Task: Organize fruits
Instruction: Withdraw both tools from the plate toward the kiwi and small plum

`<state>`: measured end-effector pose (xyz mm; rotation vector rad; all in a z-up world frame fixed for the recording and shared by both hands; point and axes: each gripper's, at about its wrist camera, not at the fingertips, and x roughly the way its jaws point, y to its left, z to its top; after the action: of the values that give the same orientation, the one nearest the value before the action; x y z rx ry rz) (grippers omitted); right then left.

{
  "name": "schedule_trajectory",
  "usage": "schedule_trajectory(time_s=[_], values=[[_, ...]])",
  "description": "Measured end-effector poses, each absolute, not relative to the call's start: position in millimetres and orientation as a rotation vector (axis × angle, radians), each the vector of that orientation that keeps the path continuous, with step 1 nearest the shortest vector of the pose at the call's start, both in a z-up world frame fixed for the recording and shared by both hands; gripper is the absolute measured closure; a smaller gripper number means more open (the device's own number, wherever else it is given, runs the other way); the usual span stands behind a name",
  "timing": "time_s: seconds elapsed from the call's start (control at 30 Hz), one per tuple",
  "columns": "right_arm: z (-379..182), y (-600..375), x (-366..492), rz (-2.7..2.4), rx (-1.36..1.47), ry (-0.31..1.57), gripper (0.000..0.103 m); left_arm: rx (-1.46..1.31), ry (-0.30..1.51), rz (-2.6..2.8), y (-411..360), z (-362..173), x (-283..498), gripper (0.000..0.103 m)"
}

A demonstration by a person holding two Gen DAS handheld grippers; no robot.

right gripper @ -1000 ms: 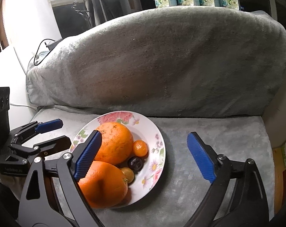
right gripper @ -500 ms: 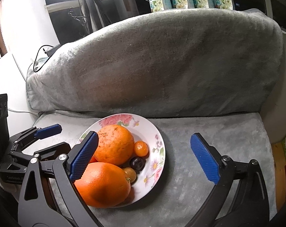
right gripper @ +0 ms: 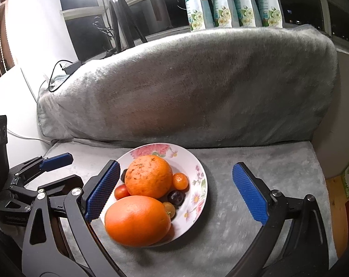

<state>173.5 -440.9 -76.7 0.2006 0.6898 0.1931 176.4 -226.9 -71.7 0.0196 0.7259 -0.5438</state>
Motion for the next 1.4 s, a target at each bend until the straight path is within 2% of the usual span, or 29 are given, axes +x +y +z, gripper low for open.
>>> schedule_trajectory(time_s=[0.73,1.4], values=[[-57.1,-405.7,137.4,0.259,0.152,0.64,0.0,-0.011,0.657,-0.517,-188.8,-45.3,129.6,0.022],[-55.2,-346.0,120.8,0.398,0.122,0.642,0.0,-0.035,0.615,-0.395,-112.4,-41.8,91.8,0.023]])
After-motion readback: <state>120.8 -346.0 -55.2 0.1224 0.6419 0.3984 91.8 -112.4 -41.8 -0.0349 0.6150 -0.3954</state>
